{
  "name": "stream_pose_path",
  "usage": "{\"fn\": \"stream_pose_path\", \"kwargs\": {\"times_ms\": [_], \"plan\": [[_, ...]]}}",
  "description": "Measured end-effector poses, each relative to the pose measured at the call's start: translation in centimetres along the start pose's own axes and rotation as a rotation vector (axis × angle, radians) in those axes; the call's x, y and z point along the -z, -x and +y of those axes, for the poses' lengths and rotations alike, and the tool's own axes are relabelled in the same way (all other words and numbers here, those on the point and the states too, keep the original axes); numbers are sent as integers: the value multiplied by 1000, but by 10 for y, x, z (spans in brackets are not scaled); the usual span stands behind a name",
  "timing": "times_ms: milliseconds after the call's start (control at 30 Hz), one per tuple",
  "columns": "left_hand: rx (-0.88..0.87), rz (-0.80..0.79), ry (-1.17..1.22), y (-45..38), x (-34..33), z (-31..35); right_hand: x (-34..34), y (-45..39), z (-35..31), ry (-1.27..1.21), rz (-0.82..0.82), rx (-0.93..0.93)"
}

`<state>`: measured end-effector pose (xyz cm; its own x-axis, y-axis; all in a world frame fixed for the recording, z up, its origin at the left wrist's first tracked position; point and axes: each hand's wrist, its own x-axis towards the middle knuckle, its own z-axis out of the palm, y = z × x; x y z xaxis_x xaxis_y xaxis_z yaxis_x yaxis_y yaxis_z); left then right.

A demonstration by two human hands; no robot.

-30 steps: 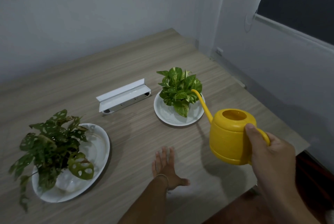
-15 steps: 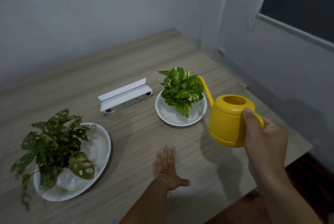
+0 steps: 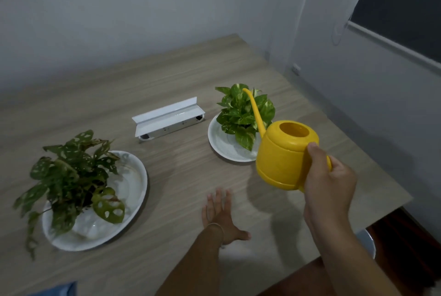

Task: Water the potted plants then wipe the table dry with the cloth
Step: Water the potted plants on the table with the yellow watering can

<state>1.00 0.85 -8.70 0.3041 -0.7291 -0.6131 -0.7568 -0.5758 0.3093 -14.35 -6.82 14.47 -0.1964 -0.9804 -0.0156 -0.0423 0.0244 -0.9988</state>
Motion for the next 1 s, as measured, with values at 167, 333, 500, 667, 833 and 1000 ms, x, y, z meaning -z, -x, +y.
{"fn": "stream_pose_path", "kwargs": {"times_ms": [167,333,500,667,833,1000], "plan": [[-59,114,72,7,-7,-4,-1,25,12,-68,53,-61],[-138,226,276,26,-9,-32,0,49,19,-146,117,-151],[-136,434,492,78,-2,-103,-17,77,16,-243,149,-212],[100,510,498,135,-1,-197,-41,122,4,-270,100,-226],[306,425,390,166,-4,-270,-74,175,-8,-211,-25,-209],[260,295,240,172,-7,-289,-102,227,-10,-105,-166,-178]]}}
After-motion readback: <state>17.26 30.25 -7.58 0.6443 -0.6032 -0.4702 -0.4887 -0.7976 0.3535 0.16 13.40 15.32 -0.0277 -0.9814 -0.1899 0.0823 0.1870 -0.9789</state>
